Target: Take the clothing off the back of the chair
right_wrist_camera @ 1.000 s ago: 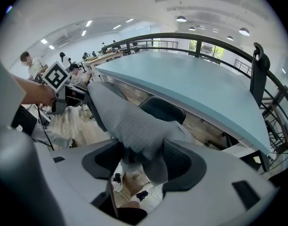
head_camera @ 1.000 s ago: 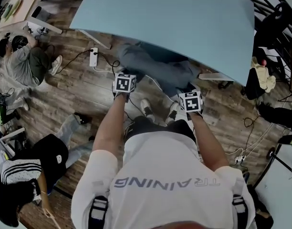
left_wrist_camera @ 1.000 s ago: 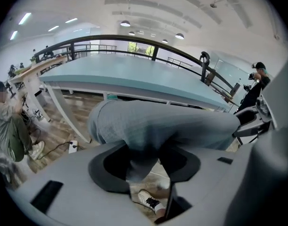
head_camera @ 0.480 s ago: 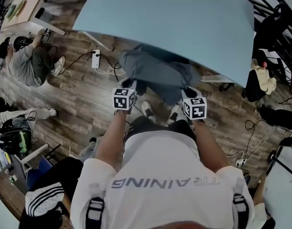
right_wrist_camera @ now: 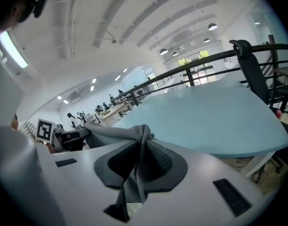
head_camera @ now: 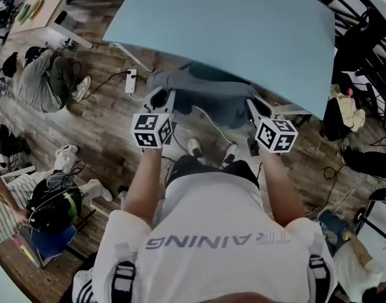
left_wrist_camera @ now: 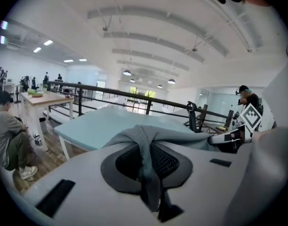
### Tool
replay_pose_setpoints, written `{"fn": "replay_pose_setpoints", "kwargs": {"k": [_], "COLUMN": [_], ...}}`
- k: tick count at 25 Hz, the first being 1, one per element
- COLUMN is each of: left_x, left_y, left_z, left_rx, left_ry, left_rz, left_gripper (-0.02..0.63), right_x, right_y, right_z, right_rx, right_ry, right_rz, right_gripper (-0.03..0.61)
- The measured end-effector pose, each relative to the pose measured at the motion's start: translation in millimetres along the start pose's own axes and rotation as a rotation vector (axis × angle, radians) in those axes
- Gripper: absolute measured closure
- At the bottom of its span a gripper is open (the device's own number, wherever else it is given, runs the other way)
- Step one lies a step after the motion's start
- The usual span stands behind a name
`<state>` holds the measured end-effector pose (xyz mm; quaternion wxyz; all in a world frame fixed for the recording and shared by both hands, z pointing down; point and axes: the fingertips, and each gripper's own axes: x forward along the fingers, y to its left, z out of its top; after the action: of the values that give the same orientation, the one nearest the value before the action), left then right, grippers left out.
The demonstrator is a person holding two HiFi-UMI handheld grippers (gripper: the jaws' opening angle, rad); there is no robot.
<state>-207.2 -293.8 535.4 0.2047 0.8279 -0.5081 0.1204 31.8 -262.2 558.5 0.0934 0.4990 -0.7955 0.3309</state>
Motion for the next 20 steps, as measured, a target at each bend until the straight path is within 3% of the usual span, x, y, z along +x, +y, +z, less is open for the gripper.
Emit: {"fn": "replay_pose_setpoints", "kwargs": {"k": [4,8,13,20], "left_x": [-28,-58,-82,-96], "left_y": [-8,-20,-43,-71], "left_z": [64,108,132,148], "left_rx": [0.03,0.074,0.13,0.152], "left_ry": [-0.144,-0.228,-0.275,-0.306], "left_rz": [0.016,0.024,0.021,-0.018], "left_gripper": [0.545,0.545,0.545,0.545], "right_x": [-12,-28,-51,-95], "right_y": [27,54,72,67], "right_z": [48,82,116,150], "right_rx": [-0.016,-0.057,-0.088,-0.109], "right_ry": [-0.097,-0.164,-0.243,-0.324], "right_rz": [0.095,0.168,0.222,0.201], "right_gripper": [0.508,0.508,0.508,0.508]}}
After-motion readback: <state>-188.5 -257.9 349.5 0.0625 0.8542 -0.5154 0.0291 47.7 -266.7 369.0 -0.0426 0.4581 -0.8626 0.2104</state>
